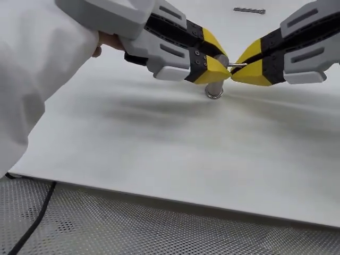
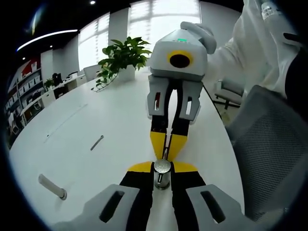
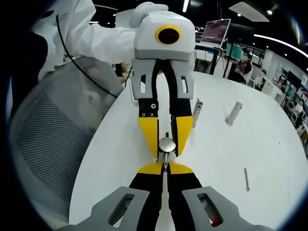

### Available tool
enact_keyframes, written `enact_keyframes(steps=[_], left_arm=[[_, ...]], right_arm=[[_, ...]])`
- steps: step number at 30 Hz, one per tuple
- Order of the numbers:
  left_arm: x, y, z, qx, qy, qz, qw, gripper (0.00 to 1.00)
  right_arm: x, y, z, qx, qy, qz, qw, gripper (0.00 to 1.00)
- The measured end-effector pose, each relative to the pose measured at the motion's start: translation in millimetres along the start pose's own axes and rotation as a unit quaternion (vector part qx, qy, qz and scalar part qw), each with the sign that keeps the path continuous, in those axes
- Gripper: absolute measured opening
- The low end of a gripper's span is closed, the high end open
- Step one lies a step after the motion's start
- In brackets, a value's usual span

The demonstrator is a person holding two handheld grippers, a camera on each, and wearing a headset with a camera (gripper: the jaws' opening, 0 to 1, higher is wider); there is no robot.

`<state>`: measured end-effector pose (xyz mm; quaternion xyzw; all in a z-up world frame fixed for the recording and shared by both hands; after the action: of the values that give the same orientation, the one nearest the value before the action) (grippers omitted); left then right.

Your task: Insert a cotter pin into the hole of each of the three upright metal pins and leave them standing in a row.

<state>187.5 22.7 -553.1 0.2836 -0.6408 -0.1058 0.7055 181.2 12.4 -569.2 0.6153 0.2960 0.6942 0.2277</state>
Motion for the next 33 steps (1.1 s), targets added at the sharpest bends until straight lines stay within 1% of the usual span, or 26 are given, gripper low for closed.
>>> enact_keyframes(steps=[4, 9, 16, 18, 20, 21, 23, 25, 28, 30, 32, 33], left_arm=[[0.3, -0.3, 0.5, -0.001, 0.001, 0.000, 1.0000, 0.10], [-0.1, -0.8, 0.5, -0.002, 0.003, -0.001, 1.0000, 0.10], [0.4, -0.9, 1.0, -0.001, 0.002, -0.002, 1.0000, 0.10], [0.5, -1.0, 1.2, -0.001, 0.001, -0.002, 1.0000, 0.10], [0.3, -1.1, 0.9, -0.001, 0.002, -0.002, 1.0000, 0.10], [0.2, -1.1, 0.9, 0.000, 0.001, -0.002, 1.0000, 0.10], [0.3, -1.2, 1.0, -0.001, 0.001, -0.002, 1.0000, 0.10], [0.4, -1.4, 1.1, -0.001, 0.001, -0.002, 1.0000, 0.10], [0.6, -1.5, 1.3, 0.000, 0.001, -0.002, 1.0000, 0.10], [0.8, -1.5, 1.6, -0.001, 0.000, -0.002, 1.0000, 0.10], [1.0, -1.5, 1.7, -0.002, -0.001, -0.002, 1.0000, 0.10], [1.1, -1.5, 1.8, -0.002, -0.001, -0.002, 1.0000, 0.10]], right_arm=[[2.1, -2.4, 0.2, 0.003, 0.006, 0.001, 1.0000, 0.00], [2.8, -1.8, 0.7, 0.005, 0.024, -0.006, 0.9997, 0.00], [3.0, -1.1, 0.0, 0.009, 0.027, -0.007, 0.9996, 0.00], [4.1, -0.6, -1.1, 0.008, 0.026, -0.002, 0.9996, 0.05], [3.6, 0.4, -1.7, 0.006, 0.019, -0.001, 0.9998, 0.10], [2.9, 1.2, -1.1, 0.002, 0.018, -0.001, 0.9998, 0.10], [1.4, 4.4, 0.0, -0.004, 0.011, 0.001, 0.9999, 0.10], [2.2, 9.0, 0.8, -0.009, -0.006, 0.011, 0.9999, 0.09], [3.1, 16.2, -0.9, -0.004, -0.029, 0.027, 0.9992, 0.08], [1.5, 19.2, 0.1, -0.008, -0.037, 0.030, 0.9988, 0.07], [-0.3, 20.6, 1.1, -0.011, -0.043, 0.030, 0.9986, 0.05], [-0.3, 21.5, 1.7, -0.013, -0.048, 0.034, 0.9982, 0.04]])
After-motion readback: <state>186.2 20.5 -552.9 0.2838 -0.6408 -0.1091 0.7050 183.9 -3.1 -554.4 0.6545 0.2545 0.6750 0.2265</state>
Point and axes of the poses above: the centre of the closed fingertips' face, and the gripper's own axes: y roughly backward along the fingers, z roughly to its right, x roughly out of its top, the point moved 1 cm from there along y, roughly backward along the fingers, and after that the axes turned 1 degree about x, right-handed, at the moved point
